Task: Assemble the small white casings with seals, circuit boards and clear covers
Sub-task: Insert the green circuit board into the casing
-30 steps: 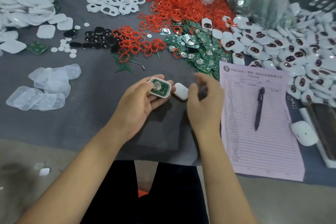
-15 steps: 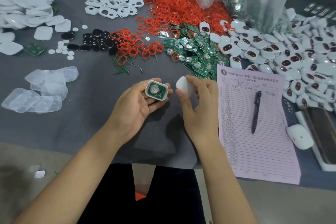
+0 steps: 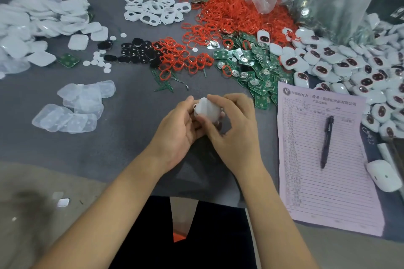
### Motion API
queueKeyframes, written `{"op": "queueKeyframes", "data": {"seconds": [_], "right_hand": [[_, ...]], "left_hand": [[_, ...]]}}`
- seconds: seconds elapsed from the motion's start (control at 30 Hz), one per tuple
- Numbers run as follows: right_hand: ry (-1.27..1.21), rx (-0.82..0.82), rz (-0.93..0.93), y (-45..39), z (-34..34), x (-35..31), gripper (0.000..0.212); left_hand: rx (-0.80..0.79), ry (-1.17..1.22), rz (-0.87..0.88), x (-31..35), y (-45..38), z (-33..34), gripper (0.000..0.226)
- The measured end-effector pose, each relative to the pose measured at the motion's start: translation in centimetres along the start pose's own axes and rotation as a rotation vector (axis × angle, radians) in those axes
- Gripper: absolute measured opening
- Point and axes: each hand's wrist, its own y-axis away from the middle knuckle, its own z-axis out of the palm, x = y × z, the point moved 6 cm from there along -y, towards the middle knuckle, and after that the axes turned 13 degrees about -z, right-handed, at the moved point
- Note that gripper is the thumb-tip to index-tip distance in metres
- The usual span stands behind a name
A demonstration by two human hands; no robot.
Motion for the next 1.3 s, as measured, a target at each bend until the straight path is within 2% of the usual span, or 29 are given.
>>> {"op": "queueKeyframes", "data": {"seconds": [0.2, 0.57, 0.7, 0.9, 1.0, 1.07, 1.13, 1.2, 1.23, 1.3], "right_hand": [[0.045, -0.021, -0.02, 0.0, 0.2, 0.0, 0.036], [-0.055, -0.046, 0.031, 0.2, 0.2, 0.0, 0.036], [-0.106, -0.05, 0.063, 0.3, 0.2, 0.1, 0.036], [-0.095, -0.079, 0.065, 0.4, 0.2, 0.2, 0.041], [-0.091, -0.04, 0.02, 0.6, -0.2, -0.2, 0.05], [-0.108, 0.03, 0.03, 0.8, -0.7, -0.3, 0.047], [-0.162, 0.136, 0.149, 0.9, -1.2, 0.4, 0.033], [-0.288, 0.147, 0.356, 1.0, -1.0, 1.9, 0.013], [-0.381, 0.097, 0.445, 0.9, -0.5, 2.4, 0.011], [-0.655, 0.006, 0.578, 0.7, 0.9, 2.5, 0.022]], "left_hand": [[0.035, 0.005, 0.003, 0.0, 0.0, 0.0, 0.054], [0.031, 0.033, 0.031, 0.0, -0.3, -0.1, 0.05], [0.047, -0.175, 0.126, -0.1, -0.2, -0.2, 0.032], [0.116, -0.327, 0.154, -0.1, -0.2, -0.5, 0.027], [0.131, -0.284, 0.169, -0.1, -0.2, -0.6, 0.027], [0.112, -0.199, 0.168, -0.1, -0.3, -0.6, 0.026], [0.095, -0.121, 0.178, -0.2, -0.3, -0.6, 0.023], [0.093, -0.111, 0.224, -0.1, -0.1, -0.6, 0.022], [0.091, -0.124, 0.249, -0.1, 0.1, -0.5, 0.023], [0.079, -0.159, 0.28, 0.1, 0.4, -0.4, 0.024]]}}
